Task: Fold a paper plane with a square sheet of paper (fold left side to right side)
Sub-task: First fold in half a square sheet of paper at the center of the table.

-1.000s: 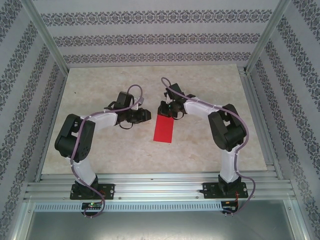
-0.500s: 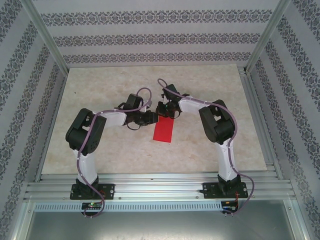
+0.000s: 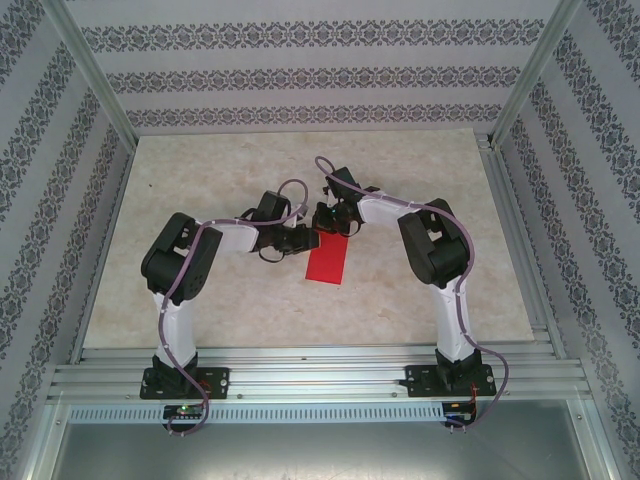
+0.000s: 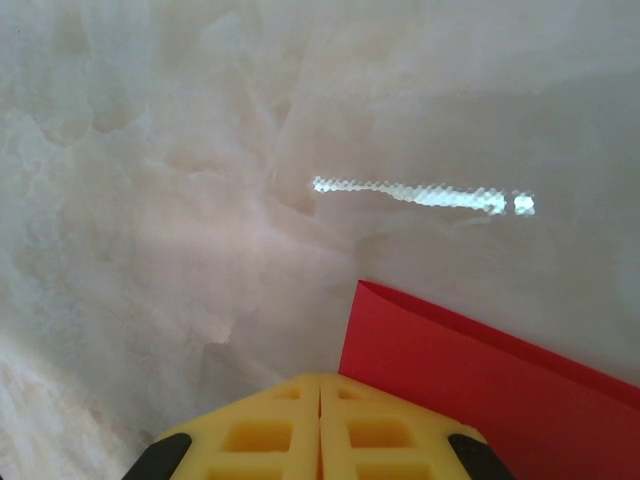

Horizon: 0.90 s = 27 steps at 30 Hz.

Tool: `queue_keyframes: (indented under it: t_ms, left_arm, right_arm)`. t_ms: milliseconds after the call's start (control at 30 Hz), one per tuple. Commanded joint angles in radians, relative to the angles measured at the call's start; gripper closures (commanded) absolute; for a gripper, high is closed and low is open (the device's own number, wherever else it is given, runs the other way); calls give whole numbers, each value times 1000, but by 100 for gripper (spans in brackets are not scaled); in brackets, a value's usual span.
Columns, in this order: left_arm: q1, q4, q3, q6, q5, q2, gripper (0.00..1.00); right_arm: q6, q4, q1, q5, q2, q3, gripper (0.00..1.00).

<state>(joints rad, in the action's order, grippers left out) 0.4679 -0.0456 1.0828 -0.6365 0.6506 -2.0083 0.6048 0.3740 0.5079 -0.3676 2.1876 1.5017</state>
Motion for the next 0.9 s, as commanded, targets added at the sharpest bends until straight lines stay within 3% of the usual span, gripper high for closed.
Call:
queue_keyframes:
  t_ms: [0, 367, 633, 867]
  left_arm:
    - [17, -8, -64, 28, 14, 12, 75]
    - [40, 29, -250, 77, 0, 94, 75]
    - [95, 188, -271, 158, -70, 157, 75]
    - [106, 208, -263, 165, -97, 234, 78]
  right_arm:
    - [-25, 69, 0, 27, 41, 6, 92]
    - [-31, 82, -2, 25, 51, 21, 93]
    - [-36, 94, -2, 27, 48, 29, 92]
    - [-36, 94, 0, 27, 43, 29, 92]
